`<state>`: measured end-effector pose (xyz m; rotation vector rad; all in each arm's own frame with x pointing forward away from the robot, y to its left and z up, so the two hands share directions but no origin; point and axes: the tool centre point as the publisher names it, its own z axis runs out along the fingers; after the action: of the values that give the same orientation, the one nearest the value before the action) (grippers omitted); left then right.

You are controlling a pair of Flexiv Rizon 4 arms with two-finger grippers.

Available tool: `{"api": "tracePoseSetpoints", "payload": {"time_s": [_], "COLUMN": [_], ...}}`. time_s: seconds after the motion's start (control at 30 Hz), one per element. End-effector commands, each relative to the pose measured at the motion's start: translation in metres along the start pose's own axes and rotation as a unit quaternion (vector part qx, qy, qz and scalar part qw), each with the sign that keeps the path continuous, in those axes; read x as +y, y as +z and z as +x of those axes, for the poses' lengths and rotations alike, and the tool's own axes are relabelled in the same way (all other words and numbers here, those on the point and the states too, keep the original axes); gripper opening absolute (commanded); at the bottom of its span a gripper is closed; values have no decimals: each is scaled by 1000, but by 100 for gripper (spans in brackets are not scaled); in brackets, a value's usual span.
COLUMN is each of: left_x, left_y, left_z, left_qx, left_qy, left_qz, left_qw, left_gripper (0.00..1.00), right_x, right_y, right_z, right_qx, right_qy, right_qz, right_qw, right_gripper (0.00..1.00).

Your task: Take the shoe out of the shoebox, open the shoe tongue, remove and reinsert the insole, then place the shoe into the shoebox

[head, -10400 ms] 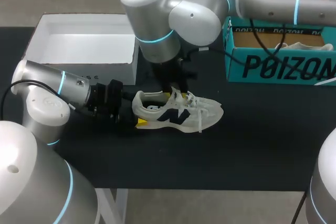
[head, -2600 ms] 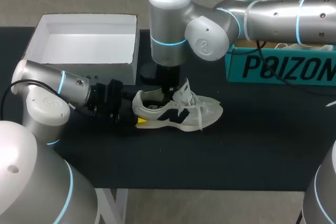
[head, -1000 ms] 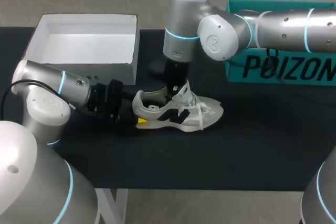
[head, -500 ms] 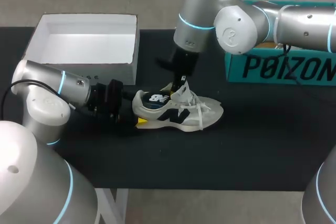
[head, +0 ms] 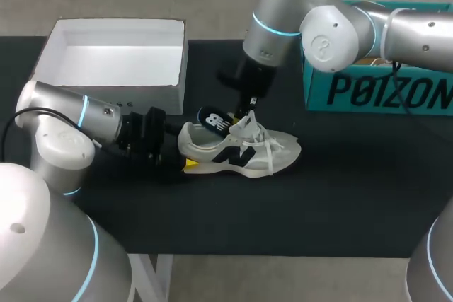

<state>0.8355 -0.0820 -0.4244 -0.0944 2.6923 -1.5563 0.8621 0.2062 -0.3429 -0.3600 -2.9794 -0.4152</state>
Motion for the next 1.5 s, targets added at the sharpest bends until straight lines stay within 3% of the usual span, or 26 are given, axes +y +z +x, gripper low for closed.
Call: {"api": "tracePoseSetpoints", "payload": {"time_s": [0.03,0.3,0.63,0.87,1.23,1.47,1.5], "left_x": [0,0,0,0,0,0,0], "left_y": [0,0,0,0,0,0,0], "left_z": [1,1,1,1,1,1,1], "left_qx": [-1,-1,-1,-1,-1,-1,-1], "left_qy": [0,0,0,0,0,0,0], "left_qz": [0,0,0,0,0,0,0], "left_qw": [1000,1000,1000,1000,1000,1000,1000], "left_gripper": [0,0,0,0,0,0,0], "right_x": [12,32,45,46,48,48,48], "right_y": [5,-1,-31,-13,7,10,9], "right_z": [-1,-5,-4,-5,-14,-15,-15], "right_qx": [3,1,-28,-3,13,19,21], "right_qy": [-4,-4,22,20,25,28,28], "right_qz": [-12,-51,-90,-93,-128,-144,-148], "right_qw": [1000,999,995,995,991,989,988], "right_gripper": [0,0,0,0,0,0,8]}}
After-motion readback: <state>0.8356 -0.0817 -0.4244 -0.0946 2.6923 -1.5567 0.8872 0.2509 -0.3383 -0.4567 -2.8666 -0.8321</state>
